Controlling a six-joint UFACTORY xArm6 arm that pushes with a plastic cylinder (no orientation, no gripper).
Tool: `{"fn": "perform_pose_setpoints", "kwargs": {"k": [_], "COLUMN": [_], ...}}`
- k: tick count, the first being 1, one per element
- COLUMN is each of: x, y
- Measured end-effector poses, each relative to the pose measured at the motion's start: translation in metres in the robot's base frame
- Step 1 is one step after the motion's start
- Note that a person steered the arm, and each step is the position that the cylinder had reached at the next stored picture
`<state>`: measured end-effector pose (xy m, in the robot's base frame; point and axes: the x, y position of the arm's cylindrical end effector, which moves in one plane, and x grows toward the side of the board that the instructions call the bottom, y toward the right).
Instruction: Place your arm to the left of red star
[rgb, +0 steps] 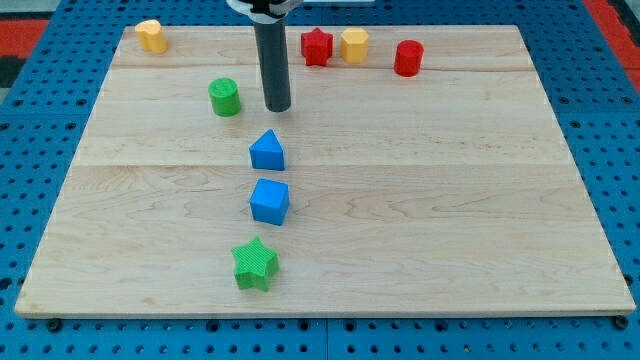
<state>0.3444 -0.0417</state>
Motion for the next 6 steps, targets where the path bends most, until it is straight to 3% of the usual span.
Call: {"fn": "perform_pose_setpoints", "kwargs": {"k": [1,2,6], "x": [-0.029,-0.050,-0.038], "y": [0.037,0.023,-0.003]}}
